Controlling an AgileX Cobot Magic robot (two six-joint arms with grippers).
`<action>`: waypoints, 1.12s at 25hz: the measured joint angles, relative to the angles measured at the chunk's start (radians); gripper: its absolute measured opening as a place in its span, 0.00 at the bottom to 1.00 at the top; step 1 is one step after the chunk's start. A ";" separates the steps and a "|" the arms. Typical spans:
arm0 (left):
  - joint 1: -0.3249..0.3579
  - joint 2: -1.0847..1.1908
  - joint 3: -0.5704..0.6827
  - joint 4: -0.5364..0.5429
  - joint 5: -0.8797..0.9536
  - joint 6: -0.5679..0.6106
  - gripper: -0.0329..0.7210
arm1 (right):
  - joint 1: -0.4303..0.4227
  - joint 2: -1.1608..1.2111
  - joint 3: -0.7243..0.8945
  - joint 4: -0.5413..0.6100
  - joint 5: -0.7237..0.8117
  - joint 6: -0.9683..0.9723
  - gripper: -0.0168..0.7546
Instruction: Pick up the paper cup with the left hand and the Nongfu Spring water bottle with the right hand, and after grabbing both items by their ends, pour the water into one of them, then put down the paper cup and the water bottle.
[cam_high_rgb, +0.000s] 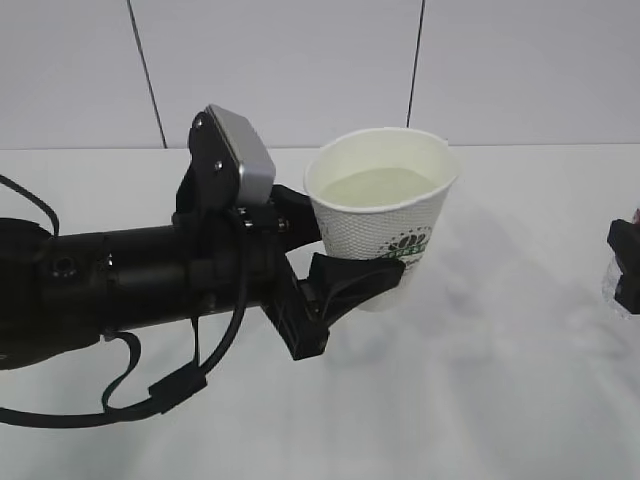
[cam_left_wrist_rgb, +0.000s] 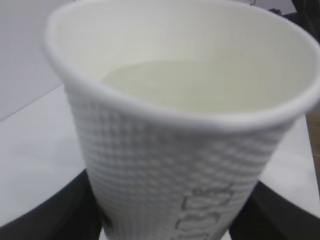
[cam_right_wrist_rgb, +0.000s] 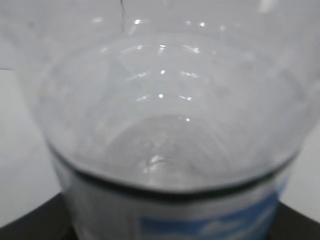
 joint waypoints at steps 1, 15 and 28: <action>0.000 0.000 0.000 -0.020 0.000 0.009 0.70 | 0.000 0.000 0.000 0.000 0.000 0.000 0.58; 0.000 0.000 0.000 -0.256 0.008 0.127 0.70 | 0.000 0.000 0.000 0.000 -0.001 0.000 0.58; 0.062 0.000 0.000 -0.348 0.014 0.193 0.70 | 0.000 0.000 0.000 0.000 -0.003 0.000 0.58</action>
